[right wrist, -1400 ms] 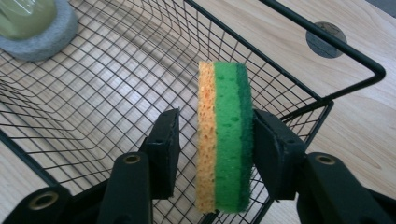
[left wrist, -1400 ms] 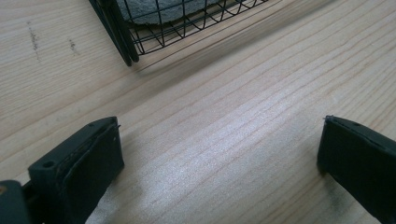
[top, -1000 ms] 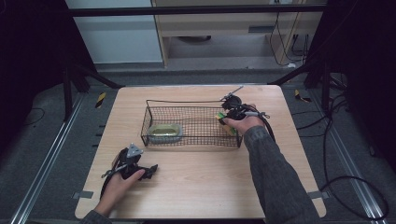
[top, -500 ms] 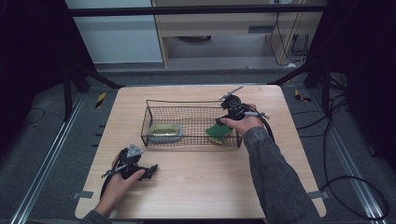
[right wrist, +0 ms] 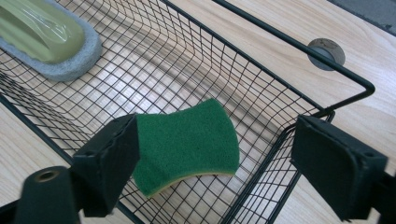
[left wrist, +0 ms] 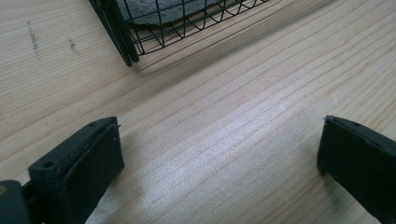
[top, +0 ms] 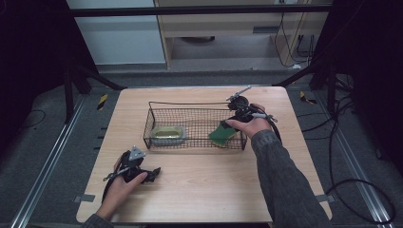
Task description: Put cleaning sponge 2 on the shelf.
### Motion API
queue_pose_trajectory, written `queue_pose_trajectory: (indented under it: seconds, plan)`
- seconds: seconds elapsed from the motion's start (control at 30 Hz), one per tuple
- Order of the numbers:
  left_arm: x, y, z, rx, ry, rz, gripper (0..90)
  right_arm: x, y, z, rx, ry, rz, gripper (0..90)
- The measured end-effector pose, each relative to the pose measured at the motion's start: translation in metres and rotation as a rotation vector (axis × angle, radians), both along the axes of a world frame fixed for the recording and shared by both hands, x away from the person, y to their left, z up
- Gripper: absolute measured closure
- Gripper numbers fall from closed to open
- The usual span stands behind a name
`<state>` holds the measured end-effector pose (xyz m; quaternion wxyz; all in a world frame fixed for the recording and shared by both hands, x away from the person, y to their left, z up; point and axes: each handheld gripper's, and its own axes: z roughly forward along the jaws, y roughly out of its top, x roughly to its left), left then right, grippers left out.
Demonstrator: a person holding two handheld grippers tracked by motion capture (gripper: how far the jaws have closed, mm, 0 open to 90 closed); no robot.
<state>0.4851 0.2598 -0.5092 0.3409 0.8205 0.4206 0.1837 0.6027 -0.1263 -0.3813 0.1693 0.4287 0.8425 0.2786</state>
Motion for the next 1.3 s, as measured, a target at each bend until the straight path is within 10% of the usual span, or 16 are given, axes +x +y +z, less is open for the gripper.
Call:
queue_pose_trajectory:
  seconds: [1.3]
  plan:
    - [0.0, 0.0, 0.0, 0.004, 0.001, -0.001, 0.0, -0.043, -0.06, 0.008, 0.054, -0.096, -0.087, 7.1]
